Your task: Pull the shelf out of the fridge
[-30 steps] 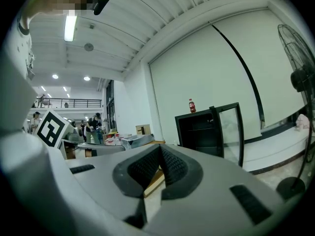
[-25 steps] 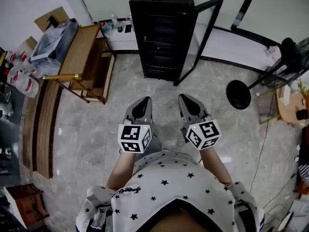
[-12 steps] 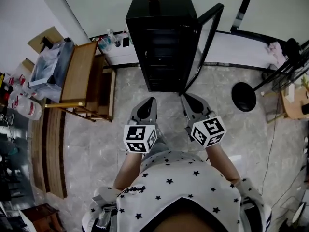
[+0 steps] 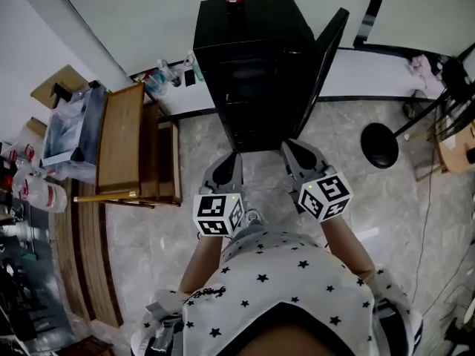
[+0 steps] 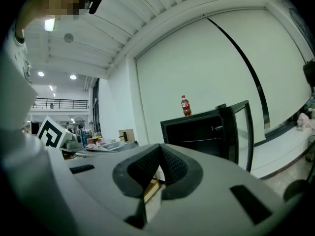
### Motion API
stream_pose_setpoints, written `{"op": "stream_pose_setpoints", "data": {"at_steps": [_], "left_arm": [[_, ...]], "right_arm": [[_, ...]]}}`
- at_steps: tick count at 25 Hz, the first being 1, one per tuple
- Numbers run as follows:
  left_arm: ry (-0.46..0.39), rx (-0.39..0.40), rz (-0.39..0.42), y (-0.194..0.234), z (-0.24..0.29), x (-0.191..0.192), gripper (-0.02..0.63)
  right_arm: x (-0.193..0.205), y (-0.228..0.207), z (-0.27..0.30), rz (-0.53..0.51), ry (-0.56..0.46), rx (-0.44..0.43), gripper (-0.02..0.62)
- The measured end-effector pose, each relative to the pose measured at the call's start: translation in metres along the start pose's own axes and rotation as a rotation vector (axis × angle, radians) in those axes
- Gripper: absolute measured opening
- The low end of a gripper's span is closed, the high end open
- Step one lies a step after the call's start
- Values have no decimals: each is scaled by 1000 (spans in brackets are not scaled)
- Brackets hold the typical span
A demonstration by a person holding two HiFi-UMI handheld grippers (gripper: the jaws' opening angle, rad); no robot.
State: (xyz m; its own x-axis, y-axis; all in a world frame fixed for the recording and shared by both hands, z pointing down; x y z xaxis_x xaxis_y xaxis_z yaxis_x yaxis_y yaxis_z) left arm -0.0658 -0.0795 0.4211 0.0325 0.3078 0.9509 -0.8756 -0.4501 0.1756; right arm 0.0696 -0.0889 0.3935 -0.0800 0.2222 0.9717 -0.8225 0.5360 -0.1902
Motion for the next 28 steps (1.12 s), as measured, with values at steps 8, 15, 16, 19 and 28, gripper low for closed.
{"op": "stream_pose_setpoints", "data": {"at_steps": [8,15,16,19,28], "left_arm": [[17,22,-6,62,31,-8,12],[8,22,-35,99,49,-17,12],[6,20,-43,104,50,-17,12],[0,12,-67,115,55,-18,12],[-13,-35,-90,139,67,-23,12]], "right_arm": [[-7,-5,70,-1,2,41,-6],[-11,-15,111,25,1,64,-6],[-10,-16,116,38,0,64,-6],[-7,-24,131,97,-4,58,-6],[8,-65,181,346,-39,28,-6]]}}
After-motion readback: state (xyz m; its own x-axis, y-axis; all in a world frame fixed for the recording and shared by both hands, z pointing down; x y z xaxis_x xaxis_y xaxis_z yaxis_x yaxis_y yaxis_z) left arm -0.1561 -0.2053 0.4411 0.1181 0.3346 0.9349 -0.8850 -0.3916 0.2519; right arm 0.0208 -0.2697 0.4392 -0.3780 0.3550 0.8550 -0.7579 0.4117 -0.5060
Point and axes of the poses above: the fingertips, and each gripper's own axes: z forward along the fingers, y to its left, x out of its underside, the point moved 2 cm from there along -z, backward along the fingers, and after that the axes turned 3 degrees about y, right-handed, at the moved point
